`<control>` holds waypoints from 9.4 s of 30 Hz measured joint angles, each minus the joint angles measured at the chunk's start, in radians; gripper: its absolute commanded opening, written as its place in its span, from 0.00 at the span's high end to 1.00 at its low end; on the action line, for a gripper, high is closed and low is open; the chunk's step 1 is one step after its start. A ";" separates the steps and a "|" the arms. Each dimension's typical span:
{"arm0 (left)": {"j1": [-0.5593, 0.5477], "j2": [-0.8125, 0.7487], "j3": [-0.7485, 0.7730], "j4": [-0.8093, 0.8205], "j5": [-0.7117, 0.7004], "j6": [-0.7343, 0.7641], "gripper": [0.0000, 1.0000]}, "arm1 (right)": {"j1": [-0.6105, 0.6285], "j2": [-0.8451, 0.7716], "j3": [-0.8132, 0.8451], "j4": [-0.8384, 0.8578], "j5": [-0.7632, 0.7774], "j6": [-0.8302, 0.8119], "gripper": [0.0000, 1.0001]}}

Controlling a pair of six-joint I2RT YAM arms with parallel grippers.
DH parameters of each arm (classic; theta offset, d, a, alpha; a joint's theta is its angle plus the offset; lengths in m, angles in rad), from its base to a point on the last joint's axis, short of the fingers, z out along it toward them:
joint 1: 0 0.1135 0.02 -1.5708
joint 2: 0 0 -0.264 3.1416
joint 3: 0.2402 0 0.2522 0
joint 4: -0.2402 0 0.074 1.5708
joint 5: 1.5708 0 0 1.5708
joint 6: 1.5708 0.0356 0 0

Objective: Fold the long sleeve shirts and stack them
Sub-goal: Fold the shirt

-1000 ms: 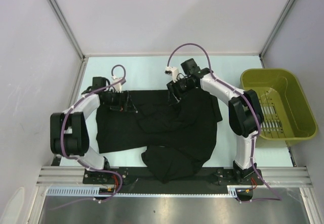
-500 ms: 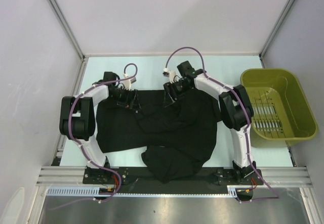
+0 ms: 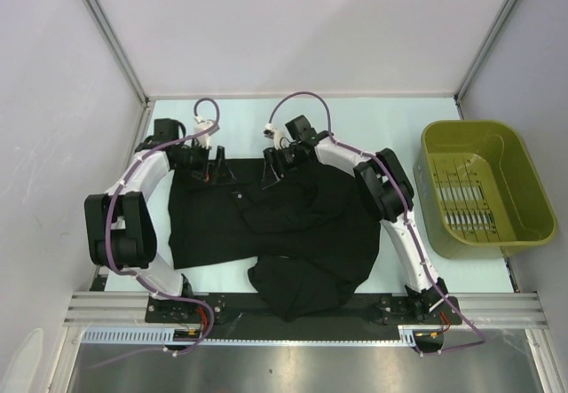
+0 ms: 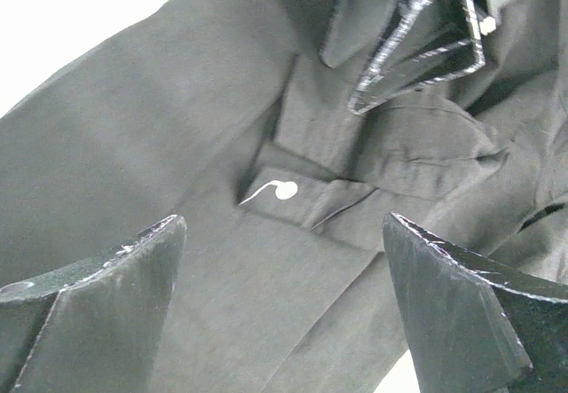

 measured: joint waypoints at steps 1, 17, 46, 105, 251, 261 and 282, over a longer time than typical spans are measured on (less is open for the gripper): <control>0.017 -0.003 0.000 -0.002 0.000 0.000 0.02 | 0.004 0.004 0.000 0.003 -0.006 0.004 0.47; 0.053 -0.098 -0.032 0.000 0.095 0.164 0.01 | 0.030 -0.113 -0.094 -0.002 -0.078 -0.066 1.00; -0.402 -0.527 -0.144 -0.119 0.191 0.375 1.00 | 0.160 -0.813 -0.476 -0.039 -0.011 -0.357 1.00; -0.910 -0.715 -0.146 -0.528 0.017 0.439 1.00 | -0.526 -0.181 -0.080 -0.553 0.341 -0.566 0.55; 0.116 0.543 0.645 -0.175 -0.299 0.302 0.28 | -0.433 0.032 0.330 -0.676 0.618 -0.757 0.29; 0.117 0.641 0.696 -0.326 -0.285 0.412 0.82 | -0.396 0.062 0.328 -0.682 0.598 -0.850 0.69; 0.214 0.738 0.899 -0.237 -0.293 0.195 0.50 | -0.296 0.218 0.528 -0.225 0.903 -0.800 0.02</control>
